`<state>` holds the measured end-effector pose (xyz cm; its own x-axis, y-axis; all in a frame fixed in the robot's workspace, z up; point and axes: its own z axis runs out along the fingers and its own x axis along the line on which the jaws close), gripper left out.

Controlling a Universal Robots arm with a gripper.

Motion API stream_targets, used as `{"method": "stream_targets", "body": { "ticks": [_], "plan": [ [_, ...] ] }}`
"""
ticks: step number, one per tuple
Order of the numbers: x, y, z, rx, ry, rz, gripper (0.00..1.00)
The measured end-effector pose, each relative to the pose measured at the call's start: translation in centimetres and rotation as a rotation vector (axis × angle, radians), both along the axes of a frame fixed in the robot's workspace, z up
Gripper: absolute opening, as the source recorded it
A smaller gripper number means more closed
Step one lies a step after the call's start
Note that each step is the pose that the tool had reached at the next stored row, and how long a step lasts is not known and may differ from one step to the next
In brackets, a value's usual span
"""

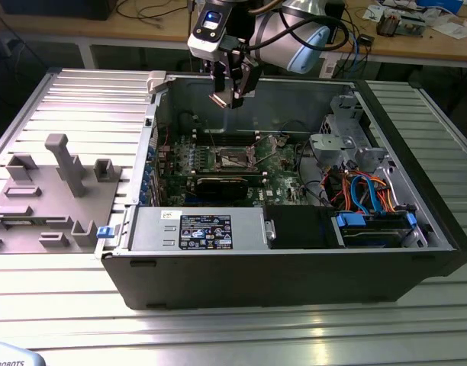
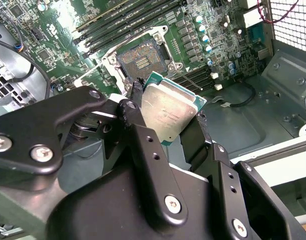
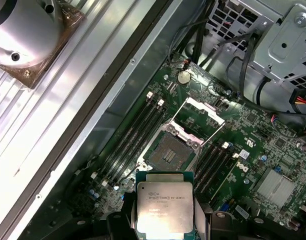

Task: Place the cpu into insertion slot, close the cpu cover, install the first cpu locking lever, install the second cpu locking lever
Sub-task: 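Place the cpu into insertion slot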

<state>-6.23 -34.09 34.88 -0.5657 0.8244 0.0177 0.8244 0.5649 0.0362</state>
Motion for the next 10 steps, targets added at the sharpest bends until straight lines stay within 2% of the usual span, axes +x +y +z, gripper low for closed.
{"method": "stream_targets", "body": {
  "ticks": [10],
  "plan": [
    [0.00, 0.00, 0.00, 0.0000, 0.0000, -0.008, 0.55]
  ]
}}
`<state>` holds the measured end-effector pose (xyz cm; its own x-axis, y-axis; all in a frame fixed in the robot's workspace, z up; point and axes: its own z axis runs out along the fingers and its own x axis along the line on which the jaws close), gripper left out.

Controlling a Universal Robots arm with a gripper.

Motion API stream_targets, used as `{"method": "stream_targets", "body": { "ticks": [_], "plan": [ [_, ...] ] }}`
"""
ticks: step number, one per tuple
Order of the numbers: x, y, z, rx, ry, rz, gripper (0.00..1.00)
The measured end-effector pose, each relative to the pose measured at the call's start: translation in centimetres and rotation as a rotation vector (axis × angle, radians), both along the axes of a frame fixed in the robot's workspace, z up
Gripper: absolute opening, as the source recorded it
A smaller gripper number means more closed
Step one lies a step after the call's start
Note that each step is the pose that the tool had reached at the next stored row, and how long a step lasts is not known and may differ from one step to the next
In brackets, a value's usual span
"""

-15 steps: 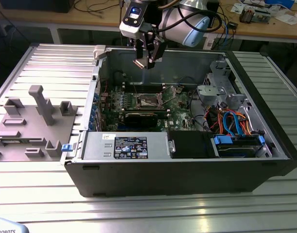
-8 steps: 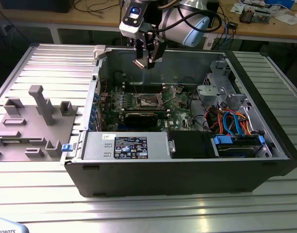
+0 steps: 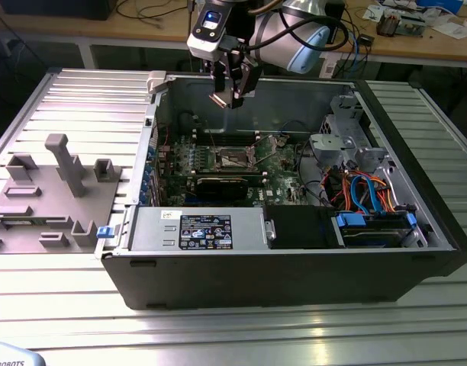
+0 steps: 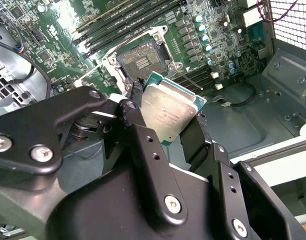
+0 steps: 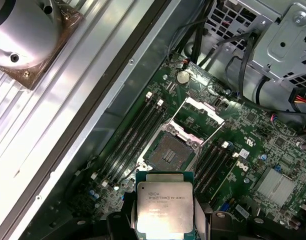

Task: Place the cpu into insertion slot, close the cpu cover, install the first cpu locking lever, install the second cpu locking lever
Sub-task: 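Place the cpu into insertion slot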

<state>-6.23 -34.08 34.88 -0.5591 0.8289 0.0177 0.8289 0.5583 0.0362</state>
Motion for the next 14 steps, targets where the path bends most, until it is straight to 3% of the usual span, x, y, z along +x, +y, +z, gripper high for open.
{"method": "stream_targets", "body": {
  "ticks": [14],
  "plan": [
    [0.00, 0.00, 0.00, 0.0000, 0.0000, -0.010, 0.55]
  ]
}}
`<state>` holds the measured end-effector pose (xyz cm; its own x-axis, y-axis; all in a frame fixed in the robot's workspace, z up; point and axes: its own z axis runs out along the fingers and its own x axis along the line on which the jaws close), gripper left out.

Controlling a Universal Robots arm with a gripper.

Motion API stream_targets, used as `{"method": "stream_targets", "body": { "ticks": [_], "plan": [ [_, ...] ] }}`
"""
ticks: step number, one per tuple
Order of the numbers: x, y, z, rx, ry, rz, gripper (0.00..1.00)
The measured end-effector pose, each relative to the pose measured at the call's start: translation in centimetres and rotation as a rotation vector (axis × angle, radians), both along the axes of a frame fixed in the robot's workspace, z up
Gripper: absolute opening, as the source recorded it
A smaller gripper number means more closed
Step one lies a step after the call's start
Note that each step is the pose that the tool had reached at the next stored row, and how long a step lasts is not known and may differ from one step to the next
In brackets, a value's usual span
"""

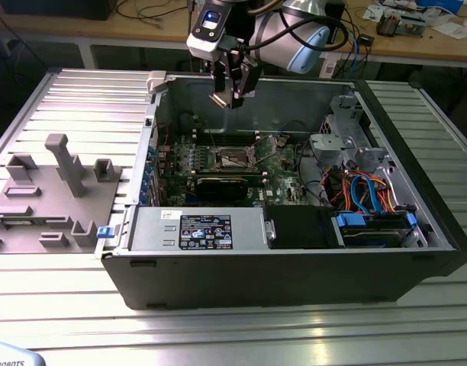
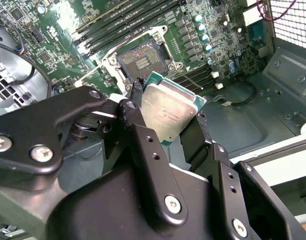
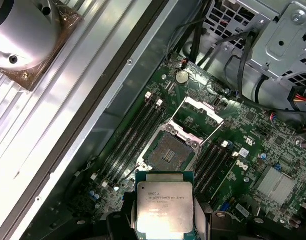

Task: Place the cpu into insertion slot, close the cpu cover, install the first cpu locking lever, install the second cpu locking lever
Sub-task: 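Place the cpu into insertion slot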

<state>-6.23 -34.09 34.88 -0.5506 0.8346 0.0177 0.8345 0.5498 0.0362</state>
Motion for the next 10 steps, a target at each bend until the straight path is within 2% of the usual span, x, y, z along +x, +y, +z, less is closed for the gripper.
{"method": "stream_targets", "body": {
  "ticks": [10],
  "plan": [
    [0.00, 0.00, 0.00, 0.0000, 0.0000, -0.008, 0.55]
  ]
}}
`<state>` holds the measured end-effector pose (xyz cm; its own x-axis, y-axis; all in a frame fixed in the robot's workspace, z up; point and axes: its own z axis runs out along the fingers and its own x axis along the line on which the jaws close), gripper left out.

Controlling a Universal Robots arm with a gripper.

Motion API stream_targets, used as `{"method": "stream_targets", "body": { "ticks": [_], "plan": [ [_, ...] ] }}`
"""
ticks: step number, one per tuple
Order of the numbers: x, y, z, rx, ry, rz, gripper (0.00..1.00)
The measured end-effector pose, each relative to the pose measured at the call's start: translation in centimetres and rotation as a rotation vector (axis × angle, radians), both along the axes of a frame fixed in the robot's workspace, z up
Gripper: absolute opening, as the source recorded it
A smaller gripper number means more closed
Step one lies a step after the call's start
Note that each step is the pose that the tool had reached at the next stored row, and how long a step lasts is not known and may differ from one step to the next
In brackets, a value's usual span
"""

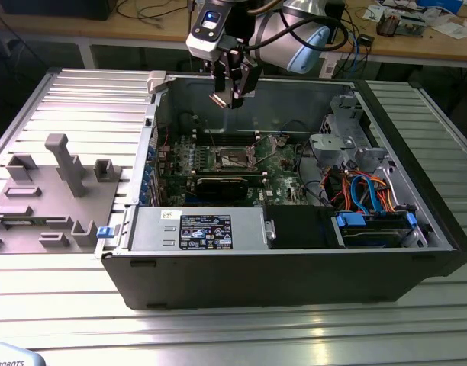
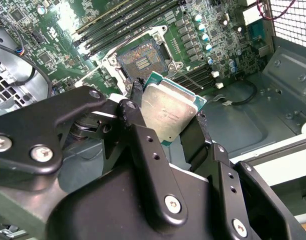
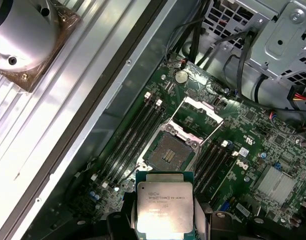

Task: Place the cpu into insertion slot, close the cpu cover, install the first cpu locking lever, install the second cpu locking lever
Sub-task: 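Place the cpu into insertion slot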

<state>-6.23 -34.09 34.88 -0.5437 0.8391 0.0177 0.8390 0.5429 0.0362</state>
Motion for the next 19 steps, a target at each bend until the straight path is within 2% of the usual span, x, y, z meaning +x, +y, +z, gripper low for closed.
{"method": "stream_targets", "body": {
  "ticks": [19],
  "plan": [
    [-0.12, 0.00, -0.17, 0.0000, 0.0000, -0.008, 0.55]
  ]
}}
